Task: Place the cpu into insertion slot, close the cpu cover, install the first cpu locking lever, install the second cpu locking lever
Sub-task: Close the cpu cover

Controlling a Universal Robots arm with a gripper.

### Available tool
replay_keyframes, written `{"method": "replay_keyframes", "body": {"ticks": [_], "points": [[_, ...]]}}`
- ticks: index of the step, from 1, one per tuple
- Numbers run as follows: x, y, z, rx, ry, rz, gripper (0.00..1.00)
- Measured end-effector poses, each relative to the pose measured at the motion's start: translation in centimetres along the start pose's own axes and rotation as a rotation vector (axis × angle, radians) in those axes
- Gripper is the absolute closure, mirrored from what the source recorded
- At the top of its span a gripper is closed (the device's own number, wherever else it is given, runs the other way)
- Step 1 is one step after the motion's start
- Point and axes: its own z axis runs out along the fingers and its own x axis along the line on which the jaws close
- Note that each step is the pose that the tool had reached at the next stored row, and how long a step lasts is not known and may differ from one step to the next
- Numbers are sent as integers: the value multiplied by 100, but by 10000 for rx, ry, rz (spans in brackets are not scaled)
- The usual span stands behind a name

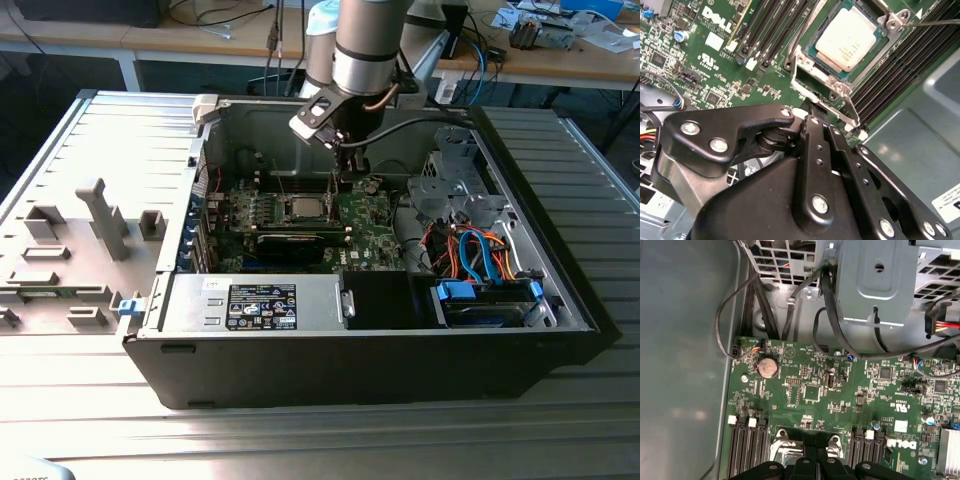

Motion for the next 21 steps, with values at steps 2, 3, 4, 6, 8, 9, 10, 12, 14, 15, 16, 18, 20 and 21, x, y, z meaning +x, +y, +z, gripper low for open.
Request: {"method": "replay_keyframes", "body": {"ticks": [2,3,4,6,8,9,10,12,14,15,16,18,20,21], "points": [[5,-38,1,-2,2,-1,89],[7,-55,1,-1,1,-1,89],[8,-68,1,-1,0,0,89],[14,-117,2,-3,2,0,89],[18,-154,3,-2,1,-1,89],[19,-164,4,-2,1,-1,89],[21,-179,4,-2,1,0,89],[23,-199,6,-2,1,0,89],[27,-232,8,-3,1,0,89],[29,-245,8,-2,1,0,89],[30,-256,8,-2,1,-1,89],[32,-269,9,-2,0,0,89],[32,-273,9,-2,0,-3,89],[32,-273,9,-2,0,-3,89]]}}
